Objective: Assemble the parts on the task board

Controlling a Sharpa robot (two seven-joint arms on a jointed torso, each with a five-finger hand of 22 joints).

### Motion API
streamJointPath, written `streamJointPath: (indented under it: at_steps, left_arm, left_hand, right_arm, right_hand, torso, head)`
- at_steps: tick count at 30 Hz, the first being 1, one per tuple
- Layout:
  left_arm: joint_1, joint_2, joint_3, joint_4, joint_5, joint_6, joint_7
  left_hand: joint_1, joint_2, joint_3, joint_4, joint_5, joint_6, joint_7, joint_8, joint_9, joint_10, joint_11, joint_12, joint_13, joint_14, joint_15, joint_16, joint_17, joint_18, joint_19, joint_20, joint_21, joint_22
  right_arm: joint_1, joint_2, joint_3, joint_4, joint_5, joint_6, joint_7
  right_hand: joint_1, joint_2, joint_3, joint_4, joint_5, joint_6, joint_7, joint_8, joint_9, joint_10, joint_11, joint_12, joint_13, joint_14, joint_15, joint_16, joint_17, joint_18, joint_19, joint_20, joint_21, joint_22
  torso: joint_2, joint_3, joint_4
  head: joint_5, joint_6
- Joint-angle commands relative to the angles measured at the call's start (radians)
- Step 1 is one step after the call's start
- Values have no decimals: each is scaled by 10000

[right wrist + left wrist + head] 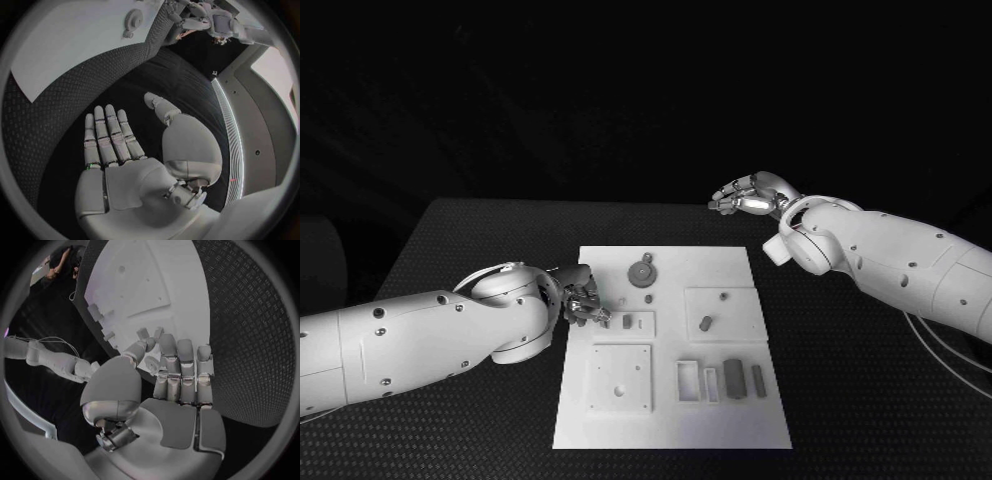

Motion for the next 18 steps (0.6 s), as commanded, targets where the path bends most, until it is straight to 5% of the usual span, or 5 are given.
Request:
streamJointPath:
  at_steps: [1,18]
  left_arm:
    - [-4,14,4,4,-84,-75,116]
    - [-13,32,4,-19,-72,-16,158]
  left_hand:
    - [98,5,1402,-1375,64,74,25,-58,13,118,-166,-43,-14,47,7,-6,-10,4,92,-953,47,160]
    - [93,3,1403,-1369,62,79,24,-70,20,130,-167,-53,-21,60,6,-14,-16,4,103,-956,42,156]
  right_arm:
    - [-4,3,2,12,-1,129,99]
    - [-4,15,2,15,-1,132,102]
  right_hand:
    - [-46,84,-35,30,38,-81,170,60,-15,50,-4,-66,16,0,49,-55,-15,-149,-17,-27,-49,11]
    - [-45,87,-34,27,39,-82,170,66,-20,53,-3,-73,17,0,49,-56,-15,-151,-20,-29,-48,14]
  torso:
    - [4,-2,-9]
    - [2,-2,-3]
  head:
    - [2,-3]
    - [-20,-19]
